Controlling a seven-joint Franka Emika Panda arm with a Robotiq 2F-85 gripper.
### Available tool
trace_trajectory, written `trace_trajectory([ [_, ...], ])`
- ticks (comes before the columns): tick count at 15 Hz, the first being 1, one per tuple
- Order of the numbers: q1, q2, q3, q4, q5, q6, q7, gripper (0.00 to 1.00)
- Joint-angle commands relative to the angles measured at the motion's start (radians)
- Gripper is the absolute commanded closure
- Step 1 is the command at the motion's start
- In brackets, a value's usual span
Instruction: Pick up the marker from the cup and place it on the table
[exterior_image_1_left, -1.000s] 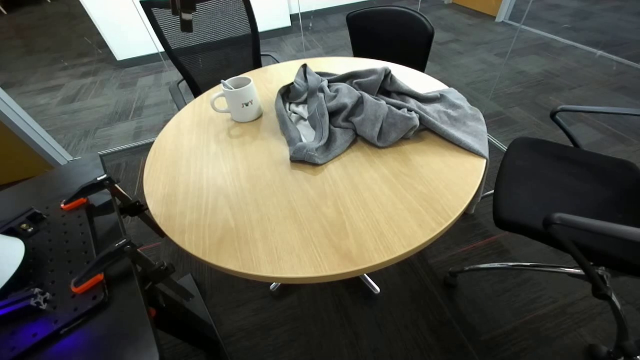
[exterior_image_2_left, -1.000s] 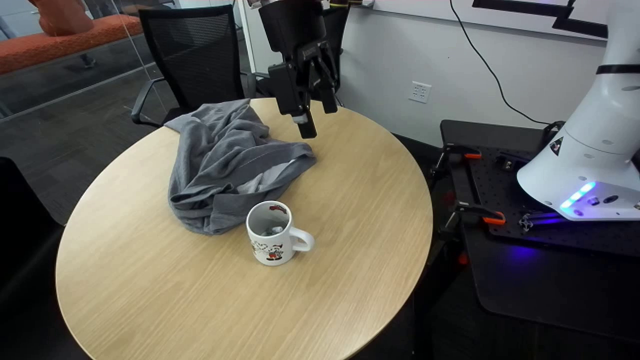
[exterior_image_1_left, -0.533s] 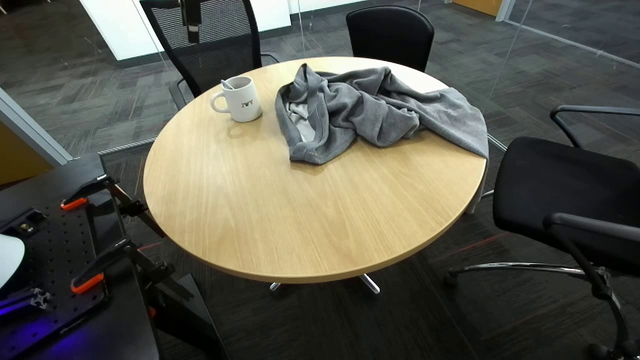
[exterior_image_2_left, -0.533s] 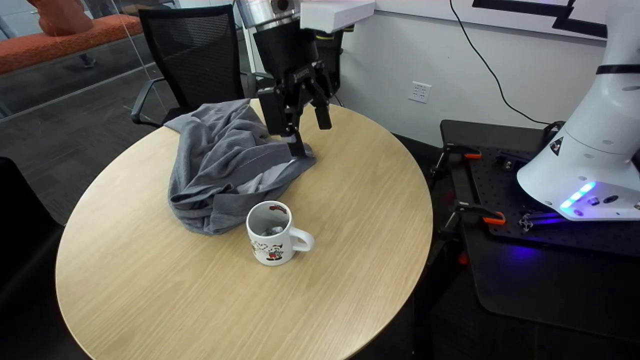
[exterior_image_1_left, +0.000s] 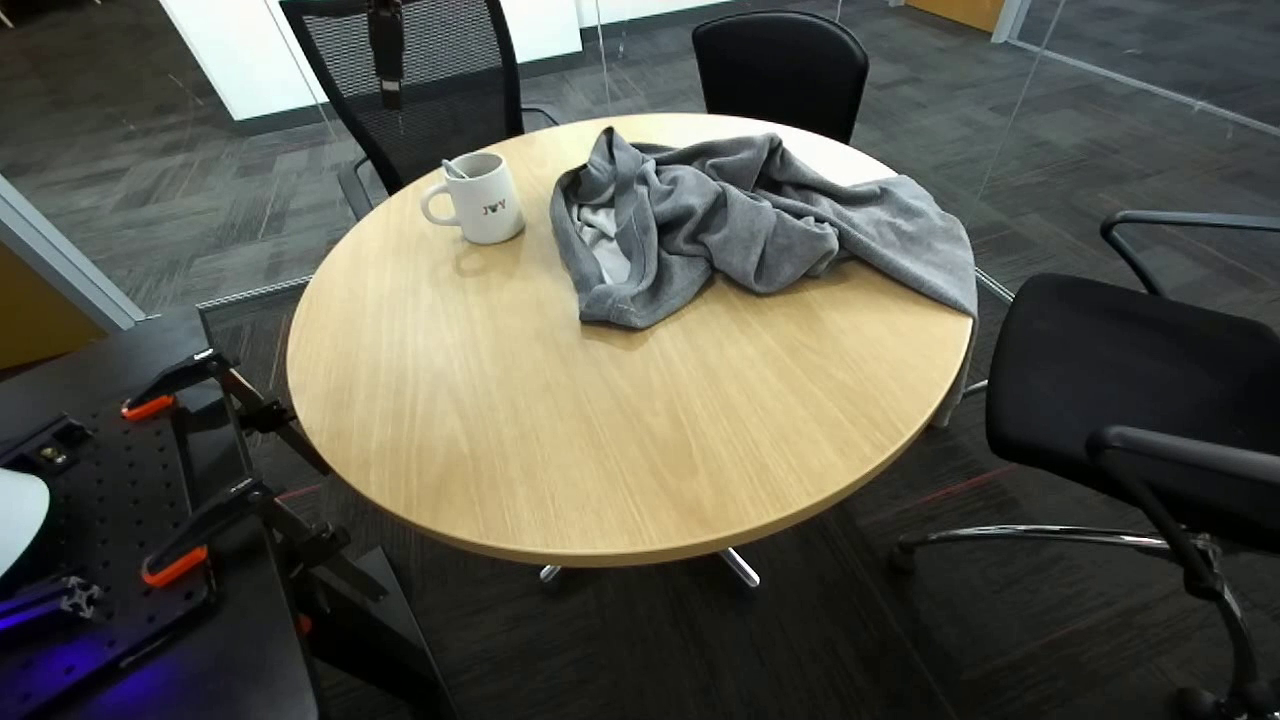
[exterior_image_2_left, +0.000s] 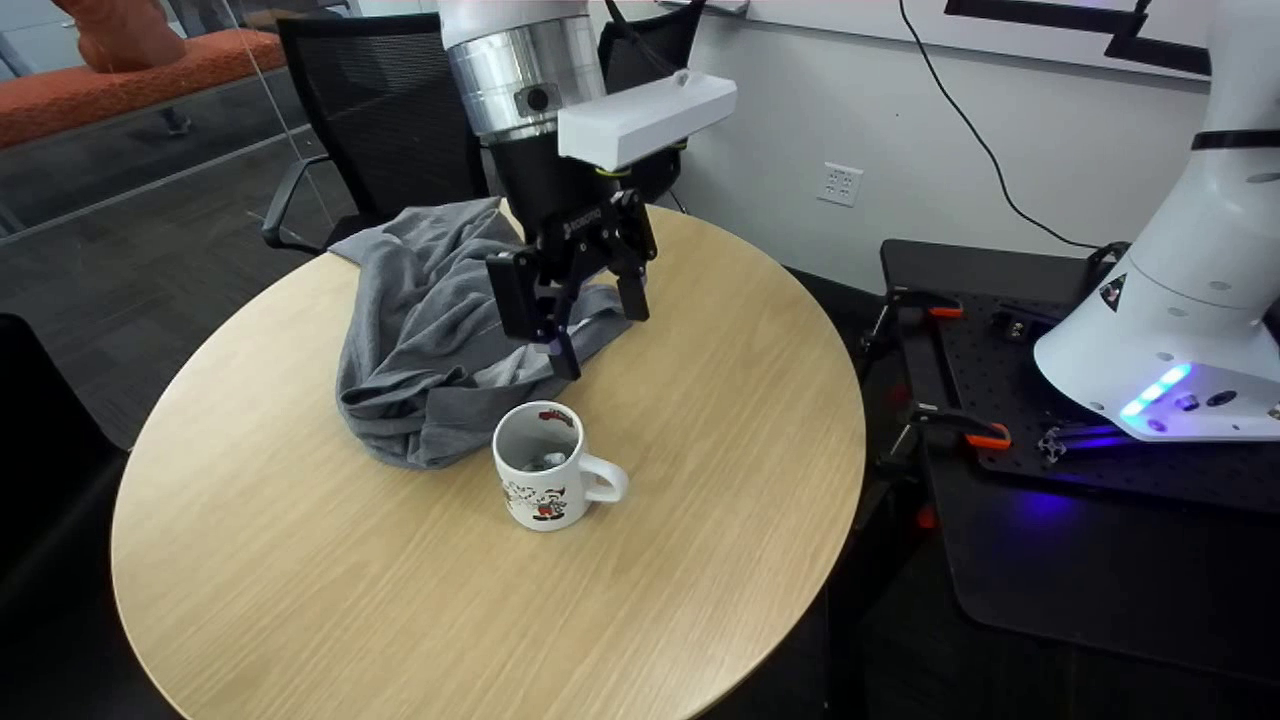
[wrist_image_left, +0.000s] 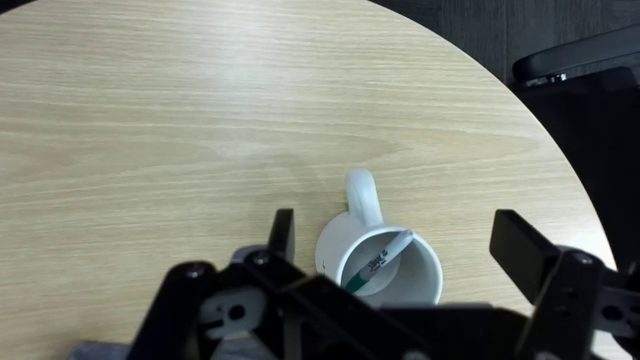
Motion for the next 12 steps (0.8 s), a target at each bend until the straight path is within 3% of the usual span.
trace_trajectory([
  [1, 0.01, 0.049, -0.005, 0.029, 0.029, 0.041, 0.075, 0.0],
  [7, 0.02, 0.121, -0.01, 0.061, 0.018, 0.064, 0.125, 0.0],
  [9, 0.023, 0.142, -0.013, 0.076, 0.015, 0.065, 0.14, 0.18],
  [12, 0.028, 0.172, -0.02, 0.102, 0.011, 0.07, 0.167, 0.28],
])
